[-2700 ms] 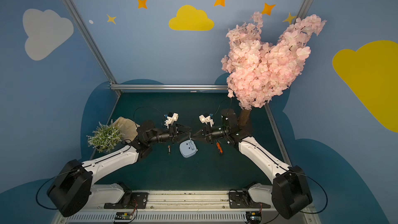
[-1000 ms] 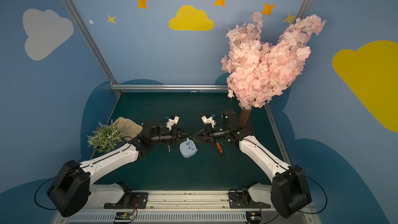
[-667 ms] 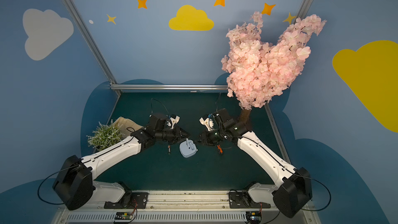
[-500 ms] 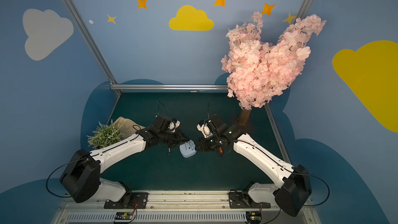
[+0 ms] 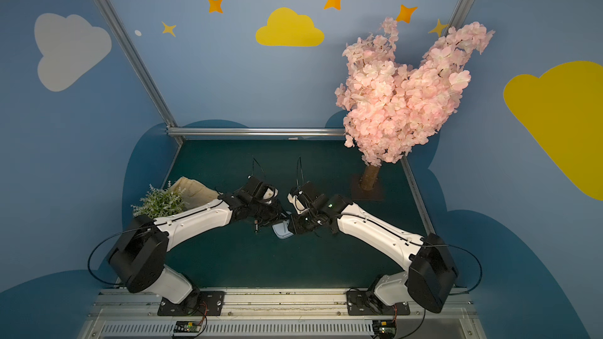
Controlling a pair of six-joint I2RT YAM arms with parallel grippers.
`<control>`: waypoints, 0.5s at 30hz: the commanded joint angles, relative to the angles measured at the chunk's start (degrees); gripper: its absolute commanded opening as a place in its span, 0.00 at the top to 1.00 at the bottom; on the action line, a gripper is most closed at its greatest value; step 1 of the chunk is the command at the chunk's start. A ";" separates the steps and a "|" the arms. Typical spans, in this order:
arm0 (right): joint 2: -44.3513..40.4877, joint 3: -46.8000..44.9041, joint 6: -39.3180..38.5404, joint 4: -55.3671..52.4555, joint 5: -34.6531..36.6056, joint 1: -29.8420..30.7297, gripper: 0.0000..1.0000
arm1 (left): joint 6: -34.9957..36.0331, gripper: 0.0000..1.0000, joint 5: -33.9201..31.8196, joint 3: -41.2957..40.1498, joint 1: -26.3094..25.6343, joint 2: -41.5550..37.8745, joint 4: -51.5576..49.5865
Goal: Remove the battery from the alarm
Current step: Pick up the cover from the center of the board.
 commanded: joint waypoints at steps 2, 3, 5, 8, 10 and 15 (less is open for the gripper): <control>1.37 0.41 3.10 4.57 -0.15 1.75 0.71 | -0.09 0.85 -1.00 1.62 -0.38 0.80 -1.12; 1.77 0.70 3.29 4.46 0.42 2.08 0.72 | -0.13 0.85 -1.08 1.62 -0.48 0.88 -1.20; 2.96 1.61 3.57 3.81 1.93 3.01 0.72 | -0.13 0.85 -1.40 1.62 -0.50 1.06 -1.40; 4.38 2.85 3.93 2.17 4.65 4.08 0.73 | -0.26 0.85 -1.74 1.57 -0.58 1.23 -1.40; 5.16 3.72 4.03 0.73 7.26 4.76 0.75 | -0.22 0.85 -1.80 1.54 -0.67 1.23 -1.39; 6.75 6.57 3.55 -2.34 13.02 6.10 0.75 | -0.22 0.85 -1.88 1.47 -0.76 1.23 -1.40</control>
